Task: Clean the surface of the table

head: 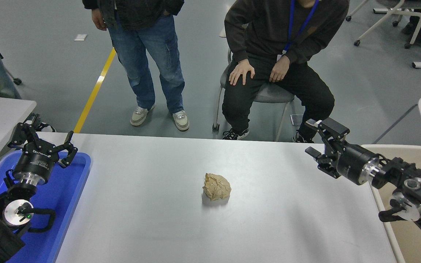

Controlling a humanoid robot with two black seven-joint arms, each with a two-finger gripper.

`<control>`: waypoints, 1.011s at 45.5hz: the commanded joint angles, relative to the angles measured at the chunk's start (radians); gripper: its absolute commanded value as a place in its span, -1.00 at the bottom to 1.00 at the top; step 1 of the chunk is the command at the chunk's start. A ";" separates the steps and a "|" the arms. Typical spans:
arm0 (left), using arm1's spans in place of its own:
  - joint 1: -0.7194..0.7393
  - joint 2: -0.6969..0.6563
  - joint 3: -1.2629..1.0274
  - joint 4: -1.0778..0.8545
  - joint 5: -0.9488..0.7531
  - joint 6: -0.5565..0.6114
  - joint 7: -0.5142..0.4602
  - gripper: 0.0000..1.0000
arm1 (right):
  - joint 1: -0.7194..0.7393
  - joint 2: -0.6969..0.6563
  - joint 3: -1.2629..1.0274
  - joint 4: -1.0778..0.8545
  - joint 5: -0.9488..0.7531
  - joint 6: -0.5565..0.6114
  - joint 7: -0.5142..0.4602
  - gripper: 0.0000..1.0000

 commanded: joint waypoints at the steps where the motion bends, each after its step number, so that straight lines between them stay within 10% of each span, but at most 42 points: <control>1: 0.000 0.000 0.000 0.000 0.000 0.000 0.000 1.00 | 0.130 -0.013 -0.173 0.041 -0.087 0.003 -0.047 0.99; 46: 0.000 0.000 0.000 0.000 0.000 0.000 0.000 1.00 | 0.571 0.279 -0.679 -0.035 -0.319 -0.006 -0.201 0.99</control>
